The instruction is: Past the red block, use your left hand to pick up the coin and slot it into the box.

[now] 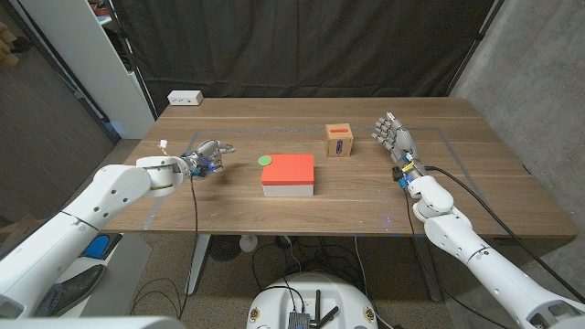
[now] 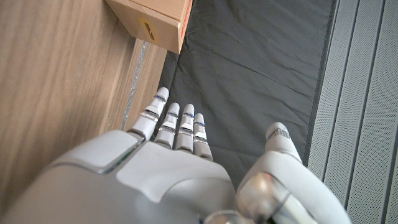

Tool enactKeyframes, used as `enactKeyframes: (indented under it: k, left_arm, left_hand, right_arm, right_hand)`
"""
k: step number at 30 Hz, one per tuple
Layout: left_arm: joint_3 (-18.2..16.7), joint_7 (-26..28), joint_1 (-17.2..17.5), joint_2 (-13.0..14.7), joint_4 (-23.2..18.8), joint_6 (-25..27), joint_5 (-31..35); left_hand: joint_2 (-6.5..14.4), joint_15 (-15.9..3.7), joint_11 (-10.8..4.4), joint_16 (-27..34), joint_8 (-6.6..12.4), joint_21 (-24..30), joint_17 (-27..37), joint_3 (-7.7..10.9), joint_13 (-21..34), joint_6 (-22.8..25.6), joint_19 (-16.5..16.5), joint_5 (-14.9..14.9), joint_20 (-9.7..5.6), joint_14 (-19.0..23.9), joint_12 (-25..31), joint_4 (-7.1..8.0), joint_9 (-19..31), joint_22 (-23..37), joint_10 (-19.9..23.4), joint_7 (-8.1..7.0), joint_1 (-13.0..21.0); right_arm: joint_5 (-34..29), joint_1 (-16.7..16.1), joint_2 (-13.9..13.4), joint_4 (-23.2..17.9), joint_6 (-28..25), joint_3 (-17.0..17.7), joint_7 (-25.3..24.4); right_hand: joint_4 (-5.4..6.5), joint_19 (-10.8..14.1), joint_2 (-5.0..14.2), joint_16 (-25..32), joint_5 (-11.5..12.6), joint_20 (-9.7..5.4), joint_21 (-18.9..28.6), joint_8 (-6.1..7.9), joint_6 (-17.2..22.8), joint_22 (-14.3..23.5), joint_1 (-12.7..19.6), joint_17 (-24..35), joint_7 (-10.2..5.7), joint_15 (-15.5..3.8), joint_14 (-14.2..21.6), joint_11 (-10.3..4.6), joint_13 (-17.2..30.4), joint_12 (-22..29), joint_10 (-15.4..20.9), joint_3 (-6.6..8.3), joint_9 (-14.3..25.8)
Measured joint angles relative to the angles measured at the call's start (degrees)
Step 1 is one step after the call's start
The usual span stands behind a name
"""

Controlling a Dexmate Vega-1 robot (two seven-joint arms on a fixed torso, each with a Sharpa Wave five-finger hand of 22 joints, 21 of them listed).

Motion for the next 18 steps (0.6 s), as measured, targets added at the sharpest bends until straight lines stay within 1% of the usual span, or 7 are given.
enactKeyframes:
  k: [4,6,8,11,15,18]
  left_arm:
    - [0.3,1.5,-1.2,0.7,-0.2,2.1,-1.9]
    - [0.7,2.6,-2.0,0.9,-0.8,3.2,-3.3]
    - [0.9,3.8,-2.3,1.0,-1.2,4.2,-4.6]
    - [1.1,5.5,-2.7,1.2,-2.0,5.4,-6.4]
    - [1.6,7.6,-3.4,1.7,-2.8,7.0,-8.9]
    - [1.9,9.3,-3.9,1.9,-2.9,8.1,-10.5]
  left_hand:
    - [0.0,0.00,0.00,0.0,0.58,0.0,0.0,0.00,-0.1,-0.5,-0.2,0.0,-0.20,0.0,0.0,0.00,0.5,-0.3,0.0,-0.13,0.0]
    - [0.0,0.00,0.00,0.3,0.96,0.0,0.0,0.00,-0.1,-0.6,-0.5,0.0,0.11,0.0,0.0,0.00,0.7,-0.3,0.0,0.02,0.0]
    - [0.0,0.00,0.00,0.3,1.03,0.0,0.0,0.00,0.0,-0.8,-0.5,0.0,0.10,0.0,0.0,0.00,0.7,-0.3,0.0,0.15,0.0]
    - [0.0,0.00,0.00,0.3,1.59,-0.2,0.3,0.01,0.2,-1.1,-0.5,0.0,0.11,0.0,0.0,0.00,0.7,-0.3,0.0,0.45,0.0]
    - [0.0,0.22,-0.24,0.3,2.22,-0.2,0.3,0.01,0.3,-1.1,-0.9,0.0,0.30,-0.2,-0.2,0.00,0.9,-0.3,-0.3,0.45,0.0]
    - [0.0,0.22,-0.26,0.3,2.22,-0.2,0.3,0.01,0.6,-1.1,-0.9,0.0,0.30,-0.2,-0.2,0.00,1.2,-0.3,-0.3,0.45,0.0]
  right_arm:
    - [1.1,0.3,-0.6,1.0,0.3,0.4,2.0]
    - [1.6,0.5,-0.9,1.5,0.5,0.5,3.1]
    - [2.2,0.6,-1.1,1.9,0.6,0.6,4.3]
    - [2.6,0.6,-1.5,2.4,0.7,0.7,5.4]
    - [3.0,0.7,-1.8,2.9,0.8,0.8,6.4]
    - [3.1,1.0,-2.0,3.5,1.0,0.9,6.8]
  right_hand:
    - [0.00,0.0,0.00,0.0,0.0,0.00,0.0,0.00,0.0,0.0,0.0,0.0,0.00,0.00,0.0,0.15,0.0,0.0,0.2,0.00,0.0]
    - [0.00,0.0,0.00,0.0,0.0,0.00,0.0,0.00,0.0,0.0,0.0,0.0,0.00,0.00,0.0,0.15,0.0,0.0,0.2,0.00,0.0]
    - [0.00,0.0,0.00,0.0,0.0,0.00,0.0,0.00,0.0,0.0,0.0,0.0,0.00,0.00,0.0,0.15,0.0,0.0,0.2,0.00,0.0]
    - [0.00,0.0,0.00,0.0,0.0,0.00,0.0,0.00,0.0,0.0,0.0,0.0,0.00,0.00,0.0,0.15,0.0,0.0,0.2,0.00,0.0]
    - [0.00,0.0,0.00,-0.4,0.0,0.00,0.0,0.00,0.0,0.0,0.0,0.0,0.00,0.00,0.0,0.15,0.0,0.0,0.2,0.00,0.0]
    - [0.01,0.0,0.00,-0.4,0.0,0.00,0.0,0.00,0.0,0.0,0.0,0.0,0.00,0.00,0.0,0.01,0.0,0.0,0.3,0.00,0.0]
